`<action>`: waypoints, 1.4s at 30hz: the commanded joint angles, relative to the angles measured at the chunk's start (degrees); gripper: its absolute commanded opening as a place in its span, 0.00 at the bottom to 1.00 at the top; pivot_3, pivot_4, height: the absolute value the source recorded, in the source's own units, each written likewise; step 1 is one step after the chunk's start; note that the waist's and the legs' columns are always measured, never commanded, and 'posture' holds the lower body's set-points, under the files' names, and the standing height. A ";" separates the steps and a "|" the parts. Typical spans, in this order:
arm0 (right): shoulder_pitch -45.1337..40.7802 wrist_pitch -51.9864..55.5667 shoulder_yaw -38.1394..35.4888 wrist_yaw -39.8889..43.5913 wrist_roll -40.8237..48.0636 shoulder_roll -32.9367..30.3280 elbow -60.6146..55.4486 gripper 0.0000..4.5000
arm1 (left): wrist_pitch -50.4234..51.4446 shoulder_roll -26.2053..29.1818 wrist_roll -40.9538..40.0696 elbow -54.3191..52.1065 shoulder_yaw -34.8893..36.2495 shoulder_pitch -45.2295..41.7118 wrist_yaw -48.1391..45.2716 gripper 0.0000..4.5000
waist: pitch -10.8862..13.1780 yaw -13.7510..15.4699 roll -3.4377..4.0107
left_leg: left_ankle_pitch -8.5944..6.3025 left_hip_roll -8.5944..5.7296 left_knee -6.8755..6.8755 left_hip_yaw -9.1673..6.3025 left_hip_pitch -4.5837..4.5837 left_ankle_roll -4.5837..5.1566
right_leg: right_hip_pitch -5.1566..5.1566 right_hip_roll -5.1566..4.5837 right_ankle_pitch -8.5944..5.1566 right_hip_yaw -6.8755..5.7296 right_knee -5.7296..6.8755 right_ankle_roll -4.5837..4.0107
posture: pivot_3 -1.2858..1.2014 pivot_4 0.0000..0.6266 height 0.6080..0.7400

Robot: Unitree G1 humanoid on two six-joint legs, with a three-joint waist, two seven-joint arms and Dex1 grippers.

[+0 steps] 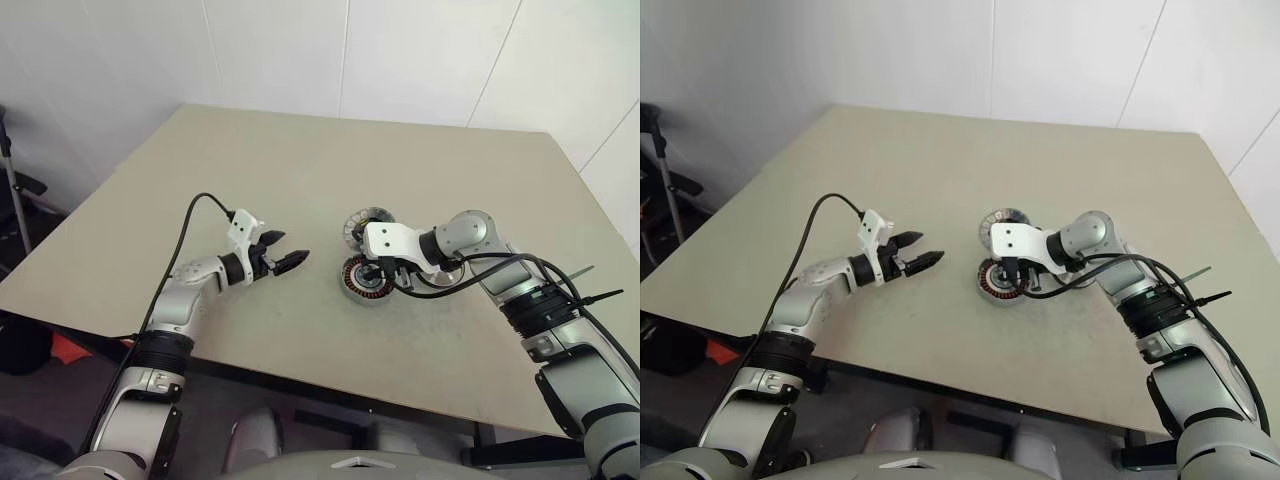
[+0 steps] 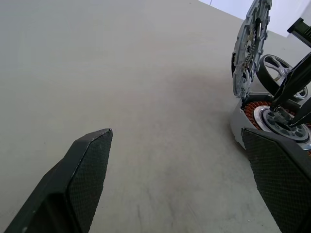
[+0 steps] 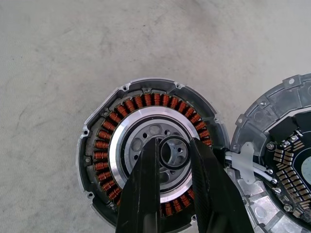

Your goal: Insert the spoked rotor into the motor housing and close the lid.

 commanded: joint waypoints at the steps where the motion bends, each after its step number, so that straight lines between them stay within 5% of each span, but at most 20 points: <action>1: 0.03 -0.50 -0.81 0.18 0.20 -0.54 -1.34 0.12 | -0.70 0.46 0.11 -1.85 0.56 -0.49 0.14 1.00 | 0.00 0.00 0.00 | 0.00 0.00 0.00 0.00 0.00 0.00 | 0.01 0.00 0.00 0.00 0.00 0.00 | 0.52 0.00 1.00; 10: 1.36 1.75 -0.26 2.79 1.58 -0.10 -2.18 0.12 | -0.99 0.55 0.29 -1.58 0.64 -0.63 0.30 1.00 | 0.00 0.01 0.00 | 0.00 0.00 0.00 0.00 0.00 0.00 | 0.01 0.00 0.00 0.00 0.00 0.00 | 0.52 0.00 1.00; 19: 0.45 -0.42 -2.81 1.40 2.89 0.17 -2.80 0.78 | -1.00 0.68 0.29 -1.46 0.62 -0.70 0.40 1.00 | 0.00 0.03 0.00 | -0.01 -0.01 -0.01 0.00 -0.02 0.02 | 0.00 0.00 0.00 0.00 -0.02 0.00 | 0.52 0.00 1.00; 29: -0.47 1.64 -4.63 1.13 5.15 -0.61 -5.19 0.78 | -1.25 0.68 0.48 -0.89 0.43 -1.00 0.23 1.00 | 0.00 0.02 0.00 | 0.00 0.00 0.01 0.00 0.04 0.00 | 0.04 0.00 0.00 0.00 0.00 0.00 | 0.52 0.00 1.00; 39: -0.70 -1.59 -2.54 -1.88 1.73 0.82 1.34 0.03 | -1.54 0.53 1.03 -0.46 0.40 -1.22 0.18 1.00 | 0.00 -0.01 0.00 | 0.00 -0.01 0.00 0.00 0.02 0.00 | 0.02 0.00 0.00 0.00 0.00 0.00 | 0.52 0.00 1.00; 42: -0.99 -2.85 -2.25 -2.56 0.69 1.24 2.78 0.01 | -1.48 0.55 1.08 -0.56 0.46 -1.15 0.25 1.00 | 0.00 -0.01 0.00 | 0.00 0.00 0.00 0.00 0.02 0.00 | 0.02 0.00 0.00 0.00 0.00 0.00 | 0.52 0.00 1.00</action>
